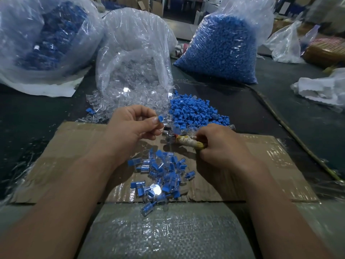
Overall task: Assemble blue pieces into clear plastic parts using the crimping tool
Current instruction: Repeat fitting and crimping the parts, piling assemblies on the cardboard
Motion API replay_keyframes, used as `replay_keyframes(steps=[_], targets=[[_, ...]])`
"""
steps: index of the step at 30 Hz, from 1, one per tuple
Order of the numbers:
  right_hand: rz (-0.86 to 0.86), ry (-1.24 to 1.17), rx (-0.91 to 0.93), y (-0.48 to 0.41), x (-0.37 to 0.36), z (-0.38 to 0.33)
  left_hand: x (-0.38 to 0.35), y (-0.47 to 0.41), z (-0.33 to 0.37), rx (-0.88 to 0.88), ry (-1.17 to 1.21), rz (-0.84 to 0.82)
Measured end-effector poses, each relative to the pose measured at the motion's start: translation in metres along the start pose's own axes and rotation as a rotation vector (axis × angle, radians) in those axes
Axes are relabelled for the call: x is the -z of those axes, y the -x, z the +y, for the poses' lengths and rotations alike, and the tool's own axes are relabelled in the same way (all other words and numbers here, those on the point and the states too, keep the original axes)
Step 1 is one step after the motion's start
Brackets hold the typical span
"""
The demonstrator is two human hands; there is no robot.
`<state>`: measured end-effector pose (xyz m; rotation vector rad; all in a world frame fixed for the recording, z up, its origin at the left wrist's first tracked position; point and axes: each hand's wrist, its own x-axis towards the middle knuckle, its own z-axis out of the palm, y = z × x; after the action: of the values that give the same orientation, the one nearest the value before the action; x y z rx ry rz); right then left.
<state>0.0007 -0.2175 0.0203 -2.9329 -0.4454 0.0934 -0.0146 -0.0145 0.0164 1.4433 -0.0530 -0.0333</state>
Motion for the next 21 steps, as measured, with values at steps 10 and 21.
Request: replay_keyframes(steps=[10,21], targets=[[0.252,-0.272,0.035,0.006,0.003,-0.002,-0.001,0.0,-0.004,-0.134,-0.034,0.094],[0.12,-0.273,0.104,0.006,-0.001,-0.008,-0.008,0.004,0.0,-0.22,-0.141,0.116]])
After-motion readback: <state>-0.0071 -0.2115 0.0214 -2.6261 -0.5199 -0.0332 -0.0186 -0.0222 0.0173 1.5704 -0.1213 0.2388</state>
